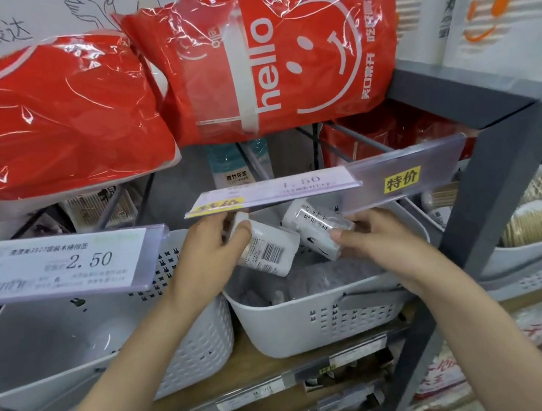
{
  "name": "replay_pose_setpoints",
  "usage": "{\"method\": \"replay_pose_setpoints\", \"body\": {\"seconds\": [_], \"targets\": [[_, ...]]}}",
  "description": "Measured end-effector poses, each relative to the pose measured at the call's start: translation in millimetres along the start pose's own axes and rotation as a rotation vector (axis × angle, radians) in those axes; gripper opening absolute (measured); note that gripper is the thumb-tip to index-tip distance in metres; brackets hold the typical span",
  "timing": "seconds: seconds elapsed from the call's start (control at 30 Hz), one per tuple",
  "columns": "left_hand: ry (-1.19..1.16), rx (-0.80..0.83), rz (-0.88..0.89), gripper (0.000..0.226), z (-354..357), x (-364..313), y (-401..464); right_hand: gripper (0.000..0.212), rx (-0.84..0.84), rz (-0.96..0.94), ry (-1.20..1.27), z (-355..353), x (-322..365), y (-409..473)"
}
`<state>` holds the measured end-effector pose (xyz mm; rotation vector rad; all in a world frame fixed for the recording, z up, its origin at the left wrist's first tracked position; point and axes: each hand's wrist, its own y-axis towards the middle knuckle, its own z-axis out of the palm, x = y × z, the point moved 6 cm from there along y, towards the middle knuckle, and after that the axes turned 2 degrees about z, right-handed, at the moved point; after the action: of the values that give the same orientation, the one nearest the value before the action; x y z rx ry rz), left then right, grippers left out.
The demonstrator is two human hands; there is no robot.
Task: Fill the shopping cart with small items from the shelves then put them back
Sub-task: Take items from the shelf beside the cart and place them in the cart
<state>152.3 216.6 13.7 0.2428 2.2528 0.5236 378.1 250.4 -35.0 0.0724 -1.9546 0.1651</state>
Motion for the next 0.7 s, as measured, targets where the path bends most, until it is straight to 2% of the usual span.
{"method": "replay_pose_setpoints", "body": {"seconds": [0.07,0.13,0.2,0.3,0.43,0.53,0.6,0.7], "targets": [[-0.207,-0.066,-0.083,0.015,0,1,-7,0.045,0.033,-0.009,0.157,0,4,-6],[-0.361,-0.114,-0.146,0.006,1,-1,-12,0.029,0.089,-0.034,0.291,0,13,-14],[-0.477,-0.131,-0.206,0.008,3,-3,-15,0.021,0.117,-0.044,0.356,0,19,-20],[-0.599,-0.123,-0.278,0.023,2,-4,-19,0.022,0.171,-0.049,0.452,2,21,-24],[-0.794,-0.133,-0.325,0.032,-2,-13,-31,0.043,0.294,-0.030,0.566,9,22,-29],[-0.829,-0.136,-0.334,0.034,-9,-17,-45,0.032,0.446,-0.025,0.584,19,25,-35],[-0.813,-0.137,-0.353,0.031,-14,-16,-56,0.038,0.536,-0.036,0.554,26,28,-40],[-0.825,-0.208,-0.386,0.044,-24,-12,-77,0.048,0.637,-0.043,0.503,40,33,-48]]}}
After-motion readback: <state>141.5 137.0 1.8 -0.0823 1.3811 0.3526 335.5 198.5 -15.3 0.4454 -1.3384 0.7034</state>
